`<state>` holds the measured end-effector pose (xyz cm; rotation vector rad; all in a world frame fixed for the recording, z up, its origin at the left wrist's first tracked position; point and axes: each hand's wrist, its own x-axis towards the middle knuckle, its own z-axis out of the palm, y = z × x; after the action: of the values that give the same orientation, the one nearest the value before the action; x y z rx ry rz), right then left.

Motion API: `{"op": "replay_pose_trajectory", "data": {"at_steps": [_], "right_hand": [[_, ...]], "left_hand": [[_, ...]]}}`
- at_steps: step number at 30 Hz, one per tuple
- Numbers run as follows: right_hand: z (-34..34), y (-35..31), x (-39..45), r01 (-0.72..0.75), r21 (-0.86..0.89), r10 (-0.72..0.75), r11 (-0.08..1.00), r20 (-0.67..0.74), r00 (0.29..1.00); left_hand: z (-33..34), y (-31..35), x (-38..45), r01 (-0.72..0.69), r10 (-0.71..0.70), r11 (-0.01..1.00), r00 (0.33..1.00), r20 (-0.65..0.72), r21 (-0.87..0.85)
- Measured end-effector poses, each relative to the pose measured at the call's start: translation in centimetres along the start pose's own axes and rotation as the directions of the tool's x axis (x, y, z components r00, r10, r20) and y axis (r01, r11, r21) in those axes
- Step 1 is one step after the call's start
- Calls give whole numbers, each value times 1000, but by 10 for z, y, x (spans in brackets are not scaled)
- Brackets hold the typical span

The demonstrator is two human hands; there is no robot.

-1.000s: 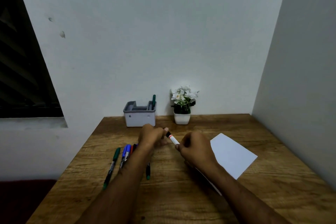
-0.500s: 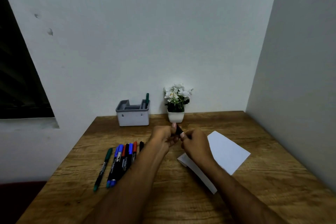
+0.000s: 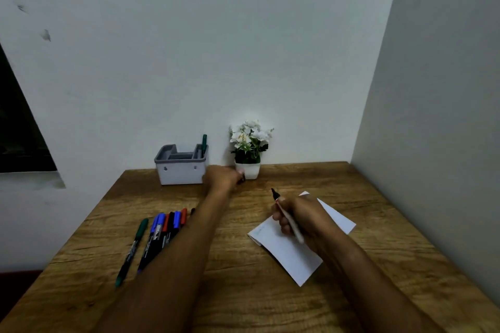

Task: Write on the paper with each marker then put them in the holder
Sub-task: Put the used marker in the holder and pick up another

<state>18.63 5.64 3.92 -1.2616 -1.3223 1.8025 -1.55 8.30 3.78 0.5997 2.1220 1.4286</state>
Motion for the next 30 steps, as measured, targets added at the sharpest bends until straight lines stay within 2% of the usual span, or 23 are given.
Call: {"op": "replay_pose_trajectory", "data": {"at_steps": [2, 5, 8, 10, 14, 19, 23, 25, 26, 28, 30], "right_hand": [[1, -1, 1, -13, 86, 12, 996, 11, 1000], [0, 0, 1, 68, 154, -71, 986, 12, 997], [-7, 5, 3, 184, 178, -186, 967, -6, 983], [-12, 6, 7, 204, 262, -209, 943, -8, 978], [-20, 4, 14, 193, 512, -242, 837, 28, 970], [-24, 3, 13, 102, 704, -202, 702, 60, 977], [-21, 5, 18, 91, 781, -230, 617, 68, 971], [-19, 9, 20, 113, 761, -233, 639, 52, 971], [-18, 11, 22, 140, 716, -235, 684, 35, 971], [-18, 16, 22, 244, 505, -262, 828, -36, 964], [-17, 23, 23, 357, 227, -344, 906, -98, 934]], "left_hand": [[13, -13, -3, -174, 159, 944, 984, 77, 279], [27, -34, -5, -309, 291, 820, 950, 114, 482], [27, -39, -13, -357, 355, 791, 929, 103, 497], [28, -41, -16, -374, 377, 786, 921, 98, 493], [24, -41, -25, -389, 408, 774, 910, 76, 499], [12, -45, -46, -399, 420, 765, 904, 78, 505], [8, -62, -54, -451, 403, 672, 888, 221, 587], [7, -71, -53, -461, 343, 630, 887, 309, 625], [6, -74, -54, -473, 314, 611, 881, 354, 634], [5, -77, -54, -513, 294, 564, 857, 423, 648], [2, -78, -57, -541, 294, 516, 840, 455, 664]]}}
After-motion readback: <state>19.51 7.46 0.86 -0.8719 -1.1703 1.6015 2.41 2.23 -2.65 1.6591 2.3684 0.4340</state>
